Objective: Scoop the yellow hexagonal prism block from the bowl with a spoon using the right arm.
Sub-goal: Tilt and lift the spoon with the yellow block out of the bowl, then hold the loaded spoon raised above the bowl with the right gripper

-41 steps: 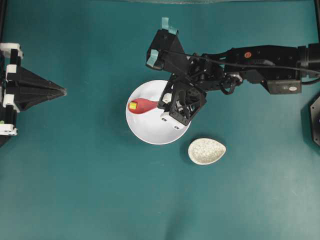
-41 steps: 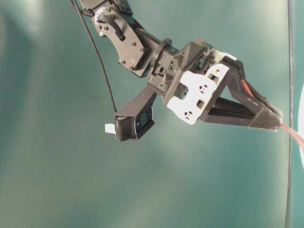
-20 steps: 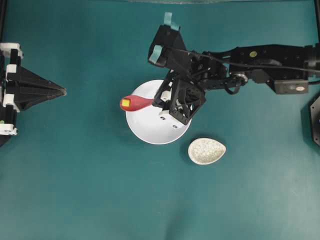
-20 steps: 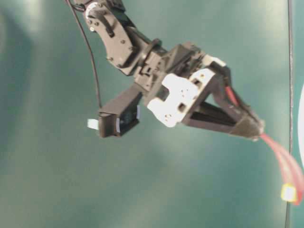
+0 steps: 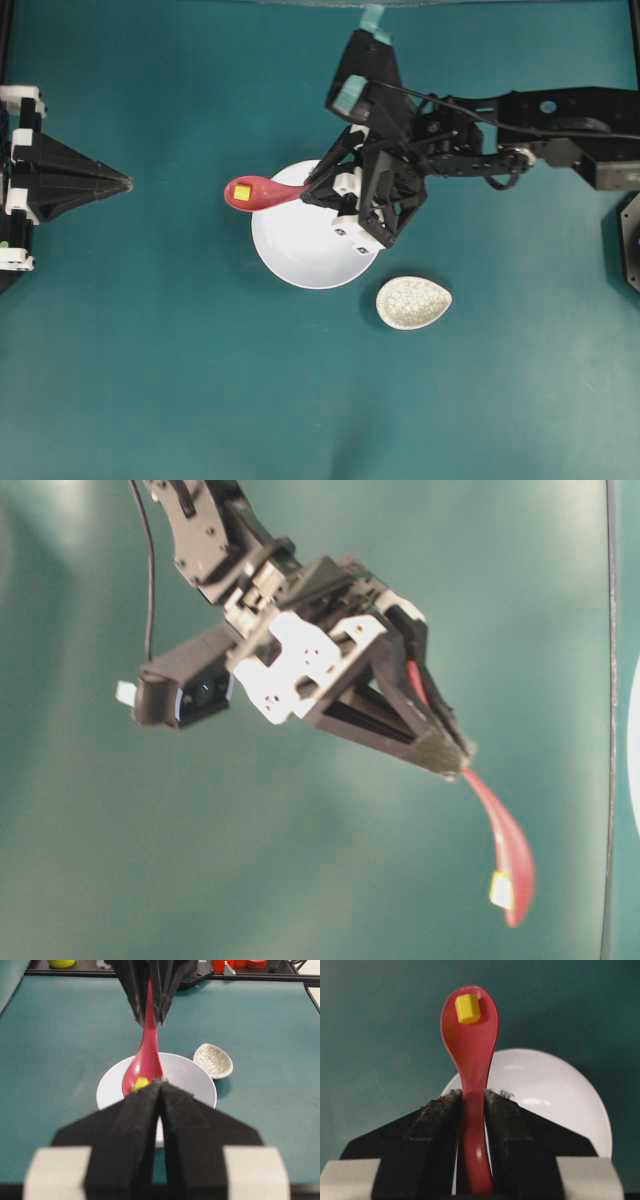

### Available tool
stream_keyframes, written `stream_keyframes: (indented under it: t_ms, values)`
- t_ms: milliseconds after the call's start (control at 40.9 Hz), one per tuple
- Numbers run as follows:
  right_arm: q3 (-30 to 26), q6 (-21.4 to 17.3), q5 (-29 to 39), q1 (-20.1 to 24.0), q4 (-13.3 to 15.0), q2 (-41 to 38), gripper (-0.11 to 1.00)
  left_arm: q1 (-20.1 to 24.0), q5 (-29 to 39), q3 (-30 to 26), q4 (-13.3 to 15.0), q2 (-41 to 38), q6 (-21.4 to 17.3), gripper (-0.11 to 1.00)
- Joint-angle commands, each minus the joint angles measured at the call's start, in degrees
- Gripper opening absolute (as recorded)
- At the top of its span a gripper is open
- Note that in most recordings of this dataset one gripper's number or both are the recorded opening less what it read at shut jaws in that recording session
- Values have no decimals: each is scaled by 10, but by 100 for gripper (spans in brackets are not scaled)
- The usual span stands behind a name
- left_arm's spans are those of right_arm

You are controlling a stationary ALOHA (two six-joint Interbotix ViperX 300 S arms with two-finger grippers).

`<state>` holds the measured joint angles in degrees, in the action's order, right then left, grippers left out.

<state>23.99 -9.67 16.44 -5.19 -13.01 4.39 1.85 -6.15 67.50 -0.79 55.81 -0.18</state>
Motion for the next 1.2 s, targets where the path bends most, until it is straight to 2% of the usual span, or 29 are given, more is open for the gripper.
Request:
stream_keyframes:
  t_ms: [0, 660, 905, 1174]
  values:
    - [6, 3, -23, 4, 2, 30, 22, 1, -4, -13, -1, -2, -1, -1]
    - [136, 4, -97, 3, 3, 191, 22, 1, -7, -13, -1, 0, 0, -1]
    - [153, 4, -101, 3, 19, 218, 22, 1, -7, -13, -1, 0, -1, -1]
    - [152, 4, -101, 3, 19, 214, 22, 1, -9, -14, -2, 0, -1, -1]
